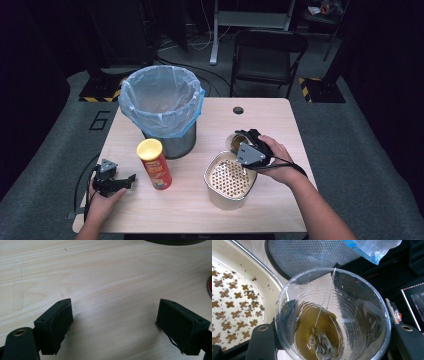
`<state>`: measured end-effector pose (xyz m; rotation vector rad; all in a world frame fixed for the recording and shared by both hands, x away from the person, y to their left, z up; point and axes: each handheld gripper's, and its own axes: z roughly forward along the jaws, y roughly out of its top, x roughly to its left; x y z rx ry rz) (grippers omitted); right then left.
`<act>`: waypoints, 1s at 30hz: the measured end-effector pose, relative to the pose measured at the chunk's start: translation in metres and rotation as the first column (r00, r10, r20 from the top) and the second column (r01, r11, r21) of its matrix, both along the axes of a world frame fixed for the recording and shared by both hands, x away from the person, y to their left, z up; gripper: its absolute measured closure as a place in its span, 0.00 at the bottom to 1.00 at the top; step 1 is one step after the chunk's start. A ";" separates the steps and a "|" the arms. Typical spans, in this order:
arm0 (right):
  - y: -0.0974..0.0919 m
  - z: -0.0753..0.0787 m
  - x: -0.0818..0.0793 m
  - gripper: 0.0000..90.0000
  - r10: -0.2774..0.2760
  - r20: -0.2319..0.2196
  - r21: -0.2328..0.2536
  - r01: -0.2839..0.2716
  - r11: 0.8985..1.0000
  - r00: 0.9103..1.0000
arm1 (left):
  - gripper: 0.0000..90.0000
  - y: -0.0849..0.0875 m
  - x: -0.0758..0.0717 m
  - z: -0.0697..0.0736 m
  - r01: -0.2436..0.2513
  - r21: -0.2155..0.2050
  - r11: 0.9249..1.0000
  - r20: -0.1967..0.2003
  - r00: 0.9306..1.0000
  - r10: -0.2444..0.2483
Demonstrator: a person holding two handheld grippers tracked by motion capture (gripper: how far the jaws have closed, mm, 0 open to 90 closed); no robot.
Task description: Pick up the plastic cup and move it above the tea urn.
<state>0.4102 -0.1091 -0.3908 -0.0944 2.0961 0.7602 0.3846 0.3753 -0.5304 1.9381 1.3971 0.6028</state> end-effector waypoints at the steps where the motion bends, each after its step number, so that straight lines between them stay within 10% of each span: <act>1: 0.000 0.000 0.000 0.39 0.000 0.000 0.000 0.000 1.000 1.000 | 0.15 0.000 0.000 0.000 0.000 0.000 1.000 0.000 1.000 0.000; 15: 0.005 -0.009 -0.005 0.39 0.018 0.108 -0.117 -0.005 0.993 0.994 | 0.15 0.000 0.000 0.000 0.000 0.000 1.000 0.000 1.000 0.000; 21: 0.015 -0.017 -0.013 0.39 0.040 0.244 -0.265 0.027 0.964 0.969 | 0.15 0.000 0.000 0.000 0.001 0.000 1.000 0.000 1.000 -0.001; 25: 0.021 -0.023 -0.017 0.39 0.076 0.324 -0.350 0.045 0.936 0.943 | 0.15 0.000 0.000 -0.001 0.000 -0.003 1.000 0.008 1.000 0.000; 26: 0.025 -0.025 -0.020 0.39 0.105 0.379 -0.410 0.065 0.910 0.920 | 0.15 0.000 0.000 0.000 0.008 0.000 1.000 -0.002 1.000 -0.008; 29: 0.028 -0.027 -0.023 0.39 0.138 0.421 -0.456 0.077 0.887 0.897 | 0.15 0.000 0.000 0.000 0.010 0.000 1.000 -0.002 1.000 -0.010; 30: 0.031 -0.029 -0.026 0.39 0.180 0.457 -0.504 0.087 0.859 0.871 | 0.15 0.000 0.000 0.000 0.011 -0.001 1.000 0.001 1.000 -0.011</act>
